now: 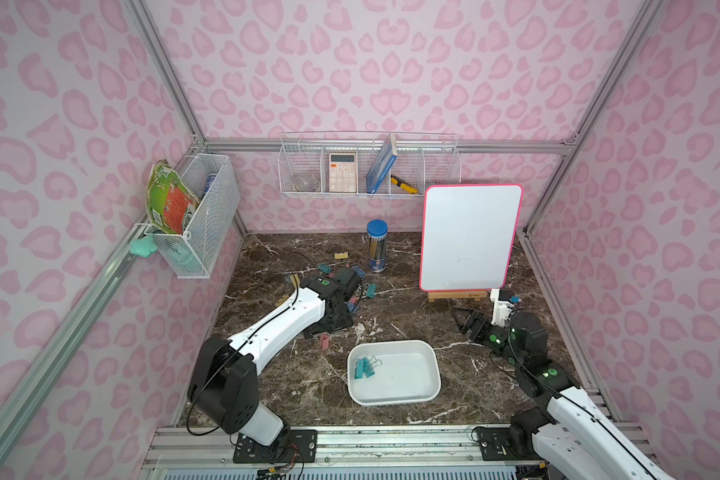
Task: Put the binder clips in the storage box
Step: Pick up the binder clip at the center of the board.
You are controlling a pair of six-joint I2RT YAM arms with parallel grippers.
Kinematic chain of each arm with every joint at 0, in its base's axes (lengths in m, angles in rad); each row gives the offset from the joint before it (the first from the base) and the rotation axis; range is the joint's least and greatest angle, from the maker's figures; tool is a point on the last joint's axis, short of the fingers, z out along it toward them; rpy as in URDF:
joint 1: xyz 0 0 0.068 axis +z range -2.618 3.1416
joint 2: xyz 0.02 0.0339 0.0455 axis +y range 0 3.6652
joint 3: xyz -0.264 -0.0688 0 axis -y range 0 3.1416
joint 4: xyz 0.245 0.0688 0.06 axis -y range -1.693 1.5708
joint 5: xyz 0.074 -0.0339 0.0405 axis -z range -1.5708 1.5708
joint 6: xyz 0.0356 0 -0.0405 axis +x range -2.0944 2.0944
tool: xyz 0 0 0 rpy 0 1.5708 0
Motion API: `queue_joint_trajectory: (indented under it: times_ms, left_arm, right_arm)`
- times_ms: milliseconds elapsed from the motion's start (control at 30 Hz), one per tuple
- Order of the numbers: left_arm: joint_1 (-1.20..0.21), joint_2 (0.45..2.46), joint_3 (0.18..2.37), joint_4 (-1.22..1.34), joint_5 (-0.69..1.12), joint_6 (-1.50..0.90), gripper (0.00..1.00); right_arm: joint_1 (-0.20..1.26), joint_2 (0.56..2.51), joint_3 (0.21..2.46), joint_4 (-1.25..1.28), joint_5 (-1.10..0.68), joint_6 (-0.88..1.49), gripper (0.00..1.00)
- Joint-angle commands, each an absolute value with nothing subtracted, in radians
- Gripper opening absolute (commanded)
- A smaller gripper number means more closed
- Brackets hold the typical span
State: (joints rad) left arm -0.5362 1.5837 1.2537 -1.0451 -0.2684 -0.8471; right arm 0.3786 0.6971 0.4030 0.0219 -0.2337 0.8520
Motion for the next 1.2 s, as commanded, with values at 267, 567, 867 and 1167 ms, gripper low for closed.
queue_joint_trajectory:
  times_ms: [267, 567, 867, 1167]
  left_arm:
    - [-0.489, 1.755, 1.23, -0.959, -0.219, -0.774, 0.65]
    - [-0.489, 1.829, 1.205, -0.927, -0.197, -0.777, 0.42]
    - [-0.488, 1.787, 1.195, -0.946, -0.22, -0.769, 0.16]
    - [-0.545, 1.622, 1.341, -1.02, -0.176, -0.705, 0.16]
  right_arm:
    - [0.396, 0.653, 0.389, -0.01, -0.212, 0.837, 0.82]
    - [0.414, 0.642, 0.394, -0.034, -0.196, 0.824, 0.82]
    - [0.452, 0.685, 0.411, -0.008, -0.175, 0.816, 0.82]
    - [0.449, 0.781, 0.445, 0.024, -0.206, 0.767, 0.83]
